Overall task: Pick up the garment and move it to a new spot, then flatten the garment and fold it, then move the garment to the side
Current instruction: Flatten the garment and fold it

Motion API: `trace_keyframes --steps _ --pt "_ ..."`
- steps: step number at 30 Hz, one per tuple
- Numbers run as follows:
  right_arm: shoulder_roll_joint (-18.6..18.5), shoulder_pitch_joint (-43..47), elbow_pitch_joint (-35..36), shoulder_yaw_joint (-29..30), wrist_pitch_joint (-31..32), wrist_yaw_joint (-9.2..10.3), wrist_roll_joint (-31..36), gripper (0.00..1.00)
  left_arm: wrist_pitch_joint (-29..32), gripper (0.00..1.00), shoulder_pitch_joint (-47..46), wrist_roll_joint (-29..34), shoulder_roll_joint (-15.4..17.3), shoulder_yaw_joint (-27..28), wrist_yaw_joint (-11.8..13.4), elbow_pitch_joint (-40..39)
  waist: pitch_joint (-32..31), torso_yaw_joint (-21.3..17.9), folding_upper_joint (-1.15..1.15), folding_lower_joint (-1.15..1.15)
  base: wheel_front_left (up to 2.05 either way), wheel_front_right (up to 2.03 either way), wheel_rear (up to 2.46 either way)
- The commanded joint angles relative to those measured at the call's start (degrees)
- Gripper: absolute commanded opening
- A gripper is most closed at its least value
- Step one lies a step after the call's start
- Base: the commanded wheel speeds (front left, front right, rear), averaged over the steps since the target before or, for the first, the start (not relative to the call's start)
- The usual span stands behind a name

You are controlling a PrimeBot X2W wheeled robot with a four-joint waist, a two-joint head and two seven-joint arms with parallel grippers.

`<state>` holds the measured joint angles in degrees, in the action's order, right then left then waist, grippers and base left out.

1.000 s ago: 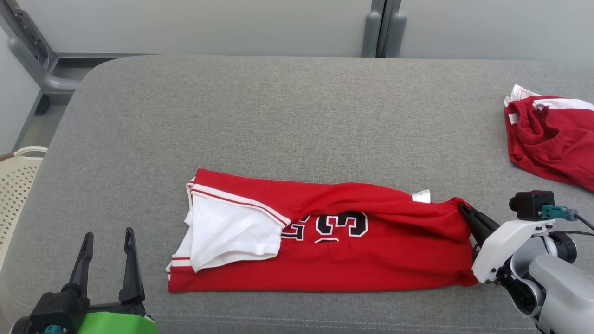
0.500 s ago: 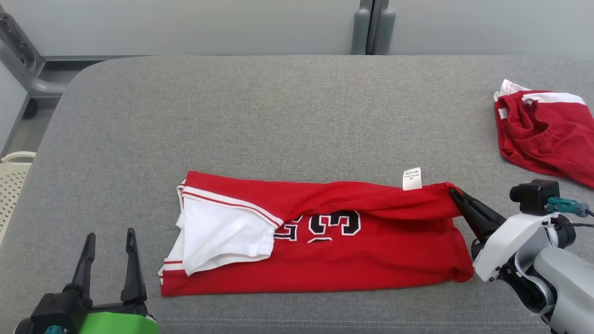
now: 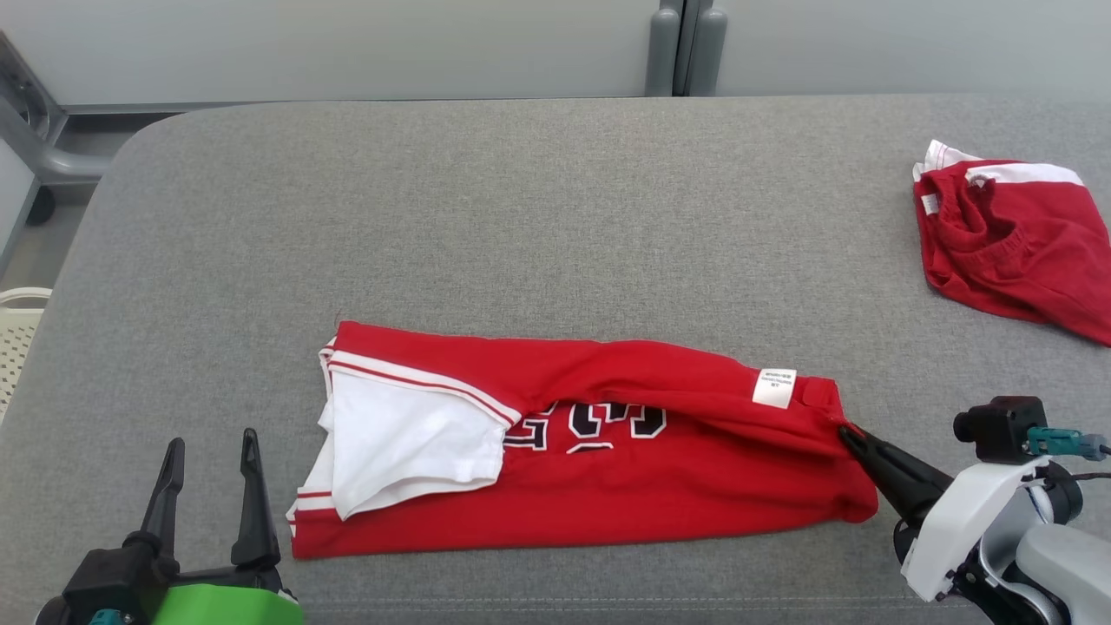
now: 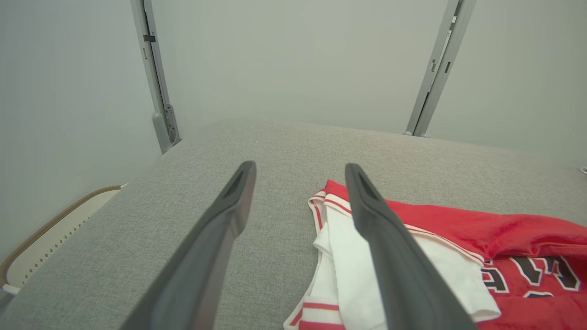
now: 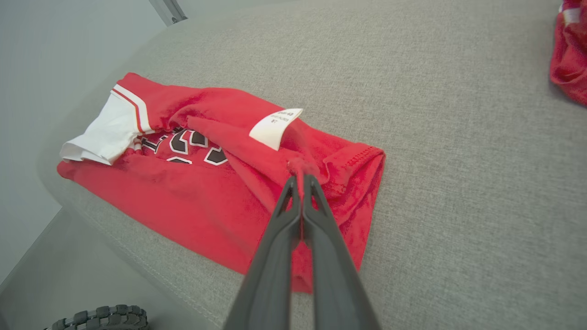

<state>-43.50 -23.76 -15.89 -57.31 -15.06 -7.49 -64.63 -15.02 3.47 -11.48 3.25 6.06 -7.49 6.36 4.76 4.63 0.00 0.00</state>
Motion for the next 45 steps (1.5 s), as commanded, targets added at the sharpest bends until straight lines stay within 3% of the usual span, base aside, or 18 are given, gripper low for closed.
trace_keyframes --steps 1,2,3,5,16,24,36,44,45 --pt "0.16 0.24 -0.26 -0.77 -0.17 0.01 -0.74 0.00 -0.11 1.00 -0.33 -0.29 0.06 0.03 0.06 0.14 0.03 -0.14 0.00 0.00 0.00 0.00 0.00" --pt "0.26 0.27 -0.66 -1.57 -0.17 0.01 -1.18 0.00 -0.11 1.00 -0.36 -0.33 0.04 -0.03 0.06 0.18 0.02 -0.22 0.00 0.00 0.00 0.00 0.00" --pt "0.26 0.07 -1.17 -2.13 -0.17 0.01 -1.50 0.24 -0.11 1.00 -0.37 -0.37 0.03 -0.04 0.06 0.21 0.01 -0.29 0.00 0.00 0.00 0.00 0.00" --pt "0.45 -0.69 -1.58 -2.68 -0.17 0.01 -1.87 1.00 -0.11 1.00 -0.41 -0.38 0.04 -0.02 0.06 0.25 -0.01 -0.44 0.00 0.00 0.00 0.00 0.00" --pt "-1.44 1.43 0.27 1.66 -0.17 0.01 -3.60 1.00 -0.11 1.00 0.43 -0.43 0.05 0.25 0.06 -0.05 -0.70 -1.04 0.00 0.00 0.00 0.00 0.00" --pt "1.47 -0.62 -5.24 4.08 -0.17 0.01 1.10 1.00 -0.11 1.00 0.35 0.31 -0.07 0.43 0.06 -1.02 -0.98 -0.90 0.00 0.00 0.00 0.00 0.00" --pt "8.85 -11.12 -17.92 -2.13 7.88 0.02 5.88 1.00 -0.11 1.00 0.25 0.54 -0.18 -0.08 0.06 -1.02 -1.38 0.70 0.00 0.00 0.00 0.00 0.00" --pt "9.11 -13.05 -20.35 -5.26 11.89 0.02 3.75 1.00 -0.11 1.00 0.06 -0.06 -0.29 -0.37 0.06 -0.82 -0.87 2.00 0.00 0.00 0.00 0.00 0.00" --pt "9.11 -13.01 -20.61 -5.67 12.39 0.02 3.42 0.95 -0.11 1.00 0.03 -0.07 -0.30 -0.36 0.06 -0.79 -0.78 2.05 0.00 0.00 0.00 0.00 0.00"
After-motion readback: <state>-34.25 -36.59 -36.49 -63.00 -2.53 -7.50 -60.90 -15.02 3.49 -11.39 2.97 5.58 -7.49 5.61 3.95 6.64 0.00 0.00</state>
